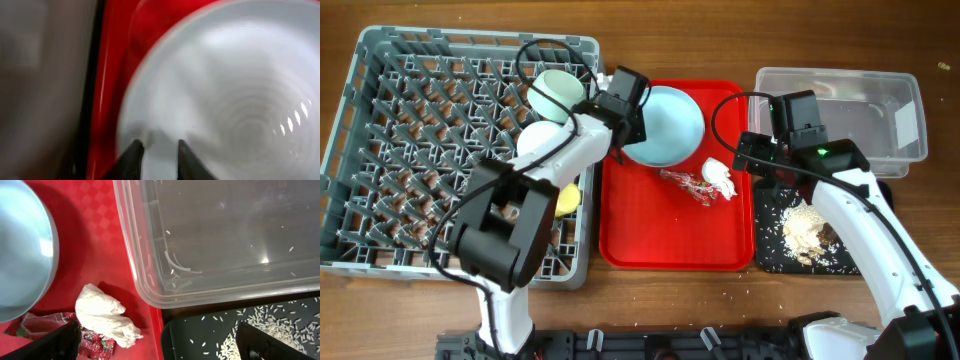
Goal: Sort waste into correct bins and load items into the dishwasher rack
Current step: 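Move the left gripper to the blue plate on the red tray, then lower the left gripper onto the blue plate rim and grasp it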
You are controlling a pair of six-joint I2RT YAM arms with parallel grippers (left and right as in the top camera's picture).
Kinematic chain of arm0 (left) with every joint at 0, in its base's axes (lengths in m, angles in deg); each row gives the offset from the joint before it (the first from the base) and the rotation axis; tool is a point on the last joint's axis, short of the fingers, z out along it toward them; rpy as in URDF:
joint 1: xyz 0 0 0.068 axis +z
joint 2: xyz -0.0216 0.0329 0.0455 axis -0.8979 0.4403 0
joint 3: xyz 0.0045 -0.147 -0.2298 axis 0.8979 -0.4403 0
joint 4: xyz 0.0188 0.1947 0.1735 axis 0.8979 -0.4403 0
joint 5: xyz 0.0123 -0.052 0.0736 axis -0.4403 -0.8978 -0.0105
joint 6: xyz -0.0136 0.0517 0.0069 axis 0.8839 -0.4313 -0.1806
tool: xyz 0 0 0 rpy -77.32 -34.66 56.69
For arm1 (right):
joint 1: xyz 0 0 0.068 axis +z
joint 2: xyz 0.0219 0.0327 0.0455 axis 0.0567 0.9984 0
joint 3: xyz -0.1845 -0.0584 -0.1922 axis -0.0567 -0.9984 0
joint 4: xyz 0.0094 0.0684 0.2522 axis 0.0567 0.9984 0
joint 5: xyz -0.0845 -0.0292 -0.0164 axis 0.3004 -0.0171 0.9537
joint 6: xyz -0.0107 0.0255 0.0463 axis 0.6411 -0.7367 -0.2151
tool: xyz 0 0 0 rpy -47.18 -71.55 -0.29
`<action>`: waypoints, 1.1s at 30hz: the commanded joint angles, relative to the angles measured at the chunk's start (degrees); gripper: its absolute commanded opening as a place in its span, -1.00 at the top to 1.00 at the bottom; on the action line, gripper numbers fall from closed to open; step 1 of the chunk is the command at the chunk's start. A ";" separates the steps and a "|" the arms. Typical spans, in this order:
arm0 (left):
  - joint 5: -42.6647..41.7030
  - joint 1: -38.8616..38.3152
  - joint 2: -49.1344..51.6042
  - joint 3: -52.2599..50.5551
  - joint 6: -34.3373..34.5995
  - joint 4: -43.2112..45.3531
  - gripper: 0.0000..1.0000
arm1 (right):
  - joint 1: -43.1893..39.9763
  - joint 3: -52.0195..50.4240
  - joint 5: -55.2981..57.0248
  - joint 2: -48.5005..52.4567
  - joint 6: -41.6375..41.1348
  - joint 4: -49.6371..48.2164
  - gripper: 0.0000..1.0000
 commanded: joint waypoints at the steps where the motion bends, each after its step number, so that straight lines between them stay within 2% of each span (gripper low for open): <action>1: -1.11 0.44 0.63 -0.28 -0.11 0.24 0.63 | -0.13 0.74 1.20 0.31 0.33 -0.11 -1.00; 4: -3.10 -0.46 0.26 -0.28 -0.11 0.22 0.62 | -0.13 0.74 1.20 0.31 0.33 -0.11 -1.00; 14: -4.17 -10.56 0.46 -0.31 -0.07 -0.17 0.56 | -0.15 0.74 1.22 0.31 0.33 -0.11 -0.99; 20: -14.23 -16.04 0.70 -0.31 -0.37 3.08 0.59 | -0.13 0.74 1.20 0.31 0.33 -0.11 -1.00; 24: -14.01 -17.57 0.70 -0.28 -0.37 6.01 0.56 | -0.13 0.74 1.20 0.31 0.33 -0.11 -0.99; 30: 0.96 -12.66 -2.14 -0.28 -0.35 -0.20 0.50 | -0.13 0.74 1.20 0.31 0.33 -0.11 -0.99; 33: 3.87 -8.74 -3.61 -0.28 -1.07 -4.79 0.51 | -0.13 0.74 1.20 0.31 0.31 -0.11 -1.00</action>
